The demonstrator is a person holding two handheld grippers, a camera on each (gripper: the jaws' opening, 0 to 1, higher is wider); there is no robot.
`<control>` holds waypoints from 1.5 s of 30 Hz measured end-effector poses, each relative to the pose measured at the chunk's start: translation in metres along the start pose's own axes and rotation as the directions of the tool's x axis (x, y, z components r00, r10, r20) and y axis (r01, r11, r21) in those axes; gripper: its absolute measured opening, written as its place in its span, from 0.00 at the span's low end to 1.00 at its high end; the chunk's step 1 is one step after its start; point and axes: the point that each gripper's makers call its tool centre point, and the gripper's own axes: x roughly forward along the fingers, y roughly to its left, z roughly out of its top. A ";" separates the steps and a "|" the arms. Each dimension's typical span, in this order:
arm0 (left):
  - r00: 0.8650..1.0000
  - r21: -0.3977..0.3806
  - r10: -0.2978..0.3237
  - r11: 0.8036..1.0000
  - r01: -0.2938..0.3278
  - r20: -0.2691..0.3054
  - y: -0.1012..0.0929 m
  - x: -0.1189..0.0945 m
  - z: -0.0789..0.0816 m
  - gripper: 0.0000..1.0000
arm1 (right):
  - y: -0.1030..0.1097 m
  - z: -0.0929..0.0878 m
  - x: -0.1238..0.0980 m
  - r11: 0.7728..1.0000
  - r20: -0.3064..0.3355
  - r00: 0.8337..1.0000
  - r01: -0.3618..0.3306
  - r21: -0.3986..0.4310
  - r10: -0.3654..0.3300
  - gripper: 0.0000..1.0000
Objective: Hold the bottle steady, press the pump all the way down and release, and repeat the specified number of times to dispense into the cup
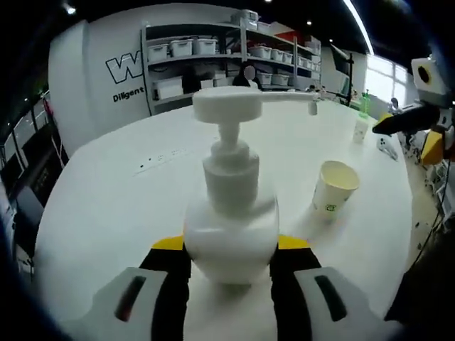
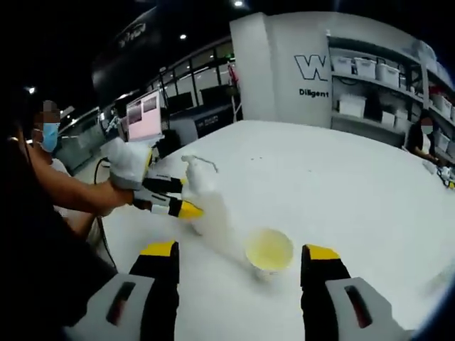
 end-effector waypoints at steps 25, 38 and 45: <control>0.944 -0.217 0.323 0.919 -0.330 -0.069 0.078 -0.065 -0.051 0.40 | -0.009 -0.023 -0.008 0.998 -0.021 0.999 0.030 -0.052 -0.031 0.79; 0.976 -0.236 0.202 0.948 -0.215 -0.075 0.052 -0.073 -0.060 0.53 | 0.003 -0.038 -0.009 1.000 -0.043 0.999 0.004 -0.023 -0.005 0.85; 0.989 -0.228 0.147 0.962 -0.151 -0.036 0.033 -0.082 -0.065 0.62 | 0.000 -0.046 -0.014 1.000 -0.043 0.999 0.019 0.016 -0.018 0.85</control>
